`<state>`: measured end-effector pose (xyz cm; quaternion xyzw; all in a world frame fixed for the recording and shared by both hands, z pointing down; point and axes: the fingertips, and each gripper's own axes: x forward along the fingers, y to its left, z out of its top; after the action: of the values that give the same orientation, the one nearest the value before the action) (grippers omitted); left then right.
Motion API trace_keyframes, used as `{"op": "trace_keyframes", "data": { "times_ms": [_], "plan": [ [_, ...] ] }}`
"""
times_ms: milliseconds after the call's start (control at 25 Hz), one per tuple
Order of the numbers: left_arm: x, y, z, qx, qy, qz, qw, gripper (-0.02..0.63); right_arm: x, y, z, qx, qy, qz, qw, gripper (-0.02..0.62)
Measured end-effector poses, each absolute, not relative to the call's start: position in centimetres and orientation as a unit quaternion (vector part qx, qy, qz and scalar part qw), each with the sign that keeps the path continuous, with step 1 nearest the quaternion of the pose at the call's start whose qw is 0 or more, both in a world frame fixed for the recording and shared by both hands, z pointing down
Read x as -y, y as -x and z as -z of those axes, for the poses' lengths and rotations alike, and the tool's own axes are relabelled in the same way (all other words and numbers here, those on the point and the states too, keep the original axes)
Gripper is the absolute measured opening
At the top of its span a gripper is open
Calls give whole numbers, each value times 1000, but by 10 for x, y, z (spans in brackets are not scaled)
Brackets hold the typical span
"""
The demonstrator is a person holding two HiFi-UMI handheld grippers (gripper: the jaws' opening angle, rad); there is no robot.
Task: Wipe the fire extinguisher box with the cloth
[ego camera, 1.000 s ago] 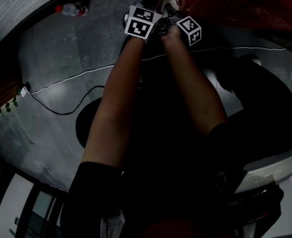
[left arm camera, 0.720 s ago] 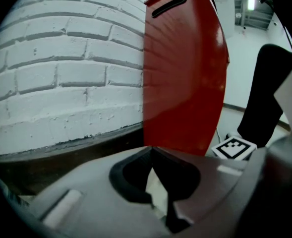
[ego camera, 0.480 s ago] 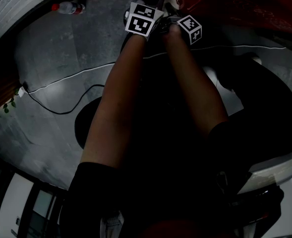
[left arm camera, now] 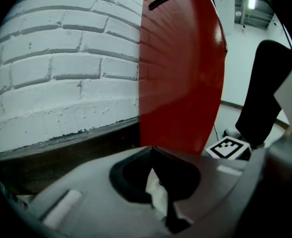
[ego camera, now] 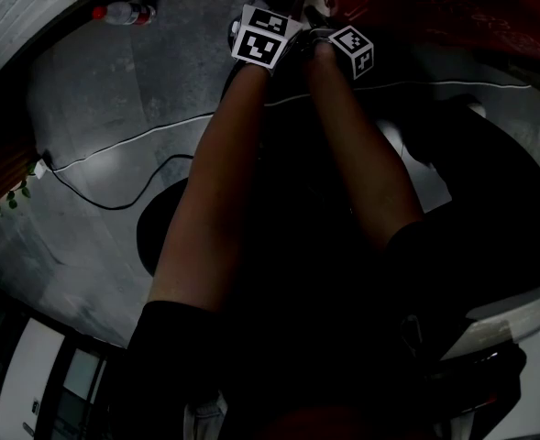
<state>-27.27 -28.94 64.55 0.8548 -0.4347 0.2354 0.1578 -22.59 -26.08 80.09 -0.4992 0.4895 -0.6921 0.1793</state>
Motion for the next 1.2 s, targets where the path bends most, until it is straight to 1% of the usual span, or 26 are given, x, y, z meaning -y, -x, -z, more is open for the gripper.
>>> {"op": "trace_keyframes", "data": {
  "times_ms": [360,640,800,960,1200],
  "plan": [
    [291,270,-647,433,-855,-236,158,0,257,229,-804,-485,481,708,179,138],
    [295,274,-640,444,-852,-226,160,0,251,242,-787,-538,466,688,141,137],
    [298,279,-630,460,-846,-215,162,0,252,260,-757,-606,438,654,112,137],
    [298,288,-613,480,-840,-197,159,2,246,282,-708,-694,401,593,74,135],
    [293,302,-576,520,-825,-164,151,0,234,290,-648,-779,366,508,33,135]
  ]
}}
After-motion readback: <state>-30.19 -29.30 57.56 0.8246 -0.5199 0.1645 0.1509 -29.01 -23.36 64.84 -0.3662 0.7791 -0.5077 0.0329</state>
